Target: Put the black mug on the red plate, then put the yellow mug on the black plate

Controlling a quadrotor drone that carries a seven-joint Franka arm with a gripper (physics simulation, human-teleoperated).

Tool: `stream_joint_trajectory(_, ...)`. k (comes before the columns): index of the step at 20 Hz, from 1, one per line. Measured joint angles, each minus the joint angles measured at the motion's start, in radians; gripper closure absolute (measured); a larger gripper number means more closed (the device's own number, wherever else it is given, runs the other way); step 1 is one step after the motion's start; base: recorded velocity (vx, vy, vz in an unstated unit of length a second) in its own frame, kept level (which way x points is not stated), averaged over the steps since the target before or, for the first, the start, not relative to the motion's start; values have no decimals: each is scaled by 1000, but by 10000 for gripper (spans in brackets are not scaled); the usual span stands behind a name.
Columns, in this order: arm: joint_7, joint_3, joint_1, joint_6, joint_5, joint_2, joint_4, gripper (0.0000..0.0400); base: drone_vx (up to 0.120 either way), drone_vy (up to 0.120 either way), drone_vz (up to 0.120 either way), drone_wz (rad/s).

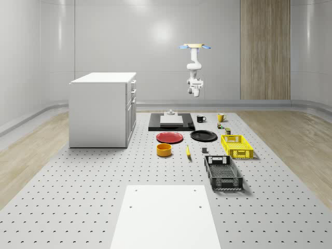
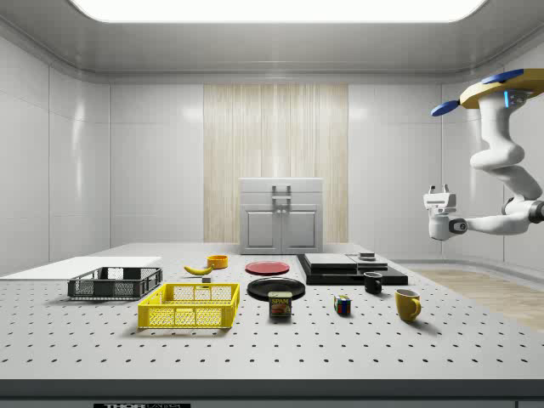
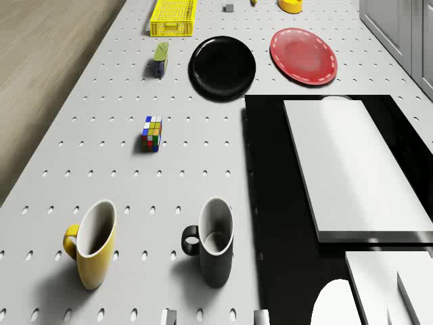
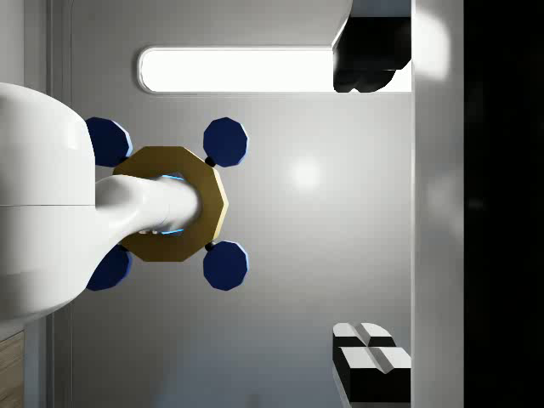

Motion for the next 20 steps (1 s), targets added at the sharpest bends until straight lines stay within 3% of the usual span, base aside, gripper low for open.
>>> stream_joint_trajectory(10,-2,2,-4,-145,2,53,206,0,0,0,0,0)
stream_joint_trajectory(20,-3,3,-6,-189,2,84,289,0,12,0,0,0)
